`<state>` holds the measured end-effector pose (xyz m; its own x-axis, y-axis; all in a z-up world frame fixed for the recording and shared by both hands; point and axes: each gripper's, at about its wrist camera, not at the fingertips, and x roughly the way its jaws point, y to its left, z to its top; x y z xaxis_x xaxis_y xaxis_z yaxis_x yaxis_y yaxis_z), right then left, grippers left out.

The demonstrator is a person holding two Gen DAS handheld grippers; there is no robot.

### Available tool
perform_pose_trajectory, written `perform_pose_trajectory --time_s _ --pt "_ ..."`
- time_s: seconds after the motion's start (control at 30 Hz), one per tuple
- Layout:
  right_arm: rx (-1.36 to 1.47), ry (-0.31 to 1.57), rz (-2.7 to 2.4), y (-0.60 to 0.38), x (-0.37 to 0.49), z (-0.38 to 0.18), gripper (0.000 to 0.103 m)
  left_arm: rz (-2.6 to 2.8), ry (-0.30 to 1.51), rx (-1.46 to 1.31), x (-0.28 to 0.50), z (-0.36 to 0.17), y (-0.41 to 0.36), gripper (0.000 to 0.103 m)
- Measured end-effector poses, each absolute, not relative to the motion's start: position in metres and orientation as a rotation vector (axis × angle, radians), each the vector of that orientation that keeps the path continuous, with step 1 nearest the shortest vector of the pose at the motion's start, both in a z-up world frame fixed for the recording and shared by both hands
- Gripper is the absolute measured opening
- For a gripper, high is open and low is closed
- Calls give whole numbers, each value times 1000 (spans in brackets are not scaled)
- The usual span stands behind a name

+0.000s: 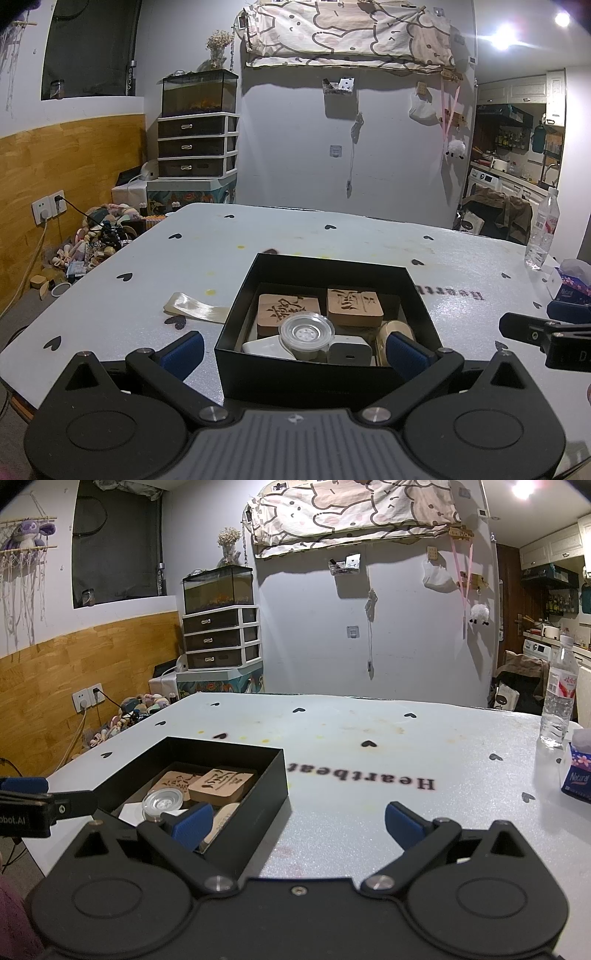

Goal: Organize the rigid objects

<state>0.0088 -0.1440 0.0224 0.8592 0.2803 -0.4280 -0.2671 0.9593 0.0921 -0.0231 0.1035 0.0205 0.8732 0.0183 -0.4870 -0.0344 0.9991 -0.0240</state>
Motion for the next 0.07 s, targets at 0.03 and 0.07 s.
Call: perform_pose_trajectory --time_s 0.03,0.07 --pt "30 454 287 -144 9 22 101 27 509 -32 -23 20 104 103" --pt "30 454 288 -144 9 22 101 27 509 -32 -23 20 103 103"
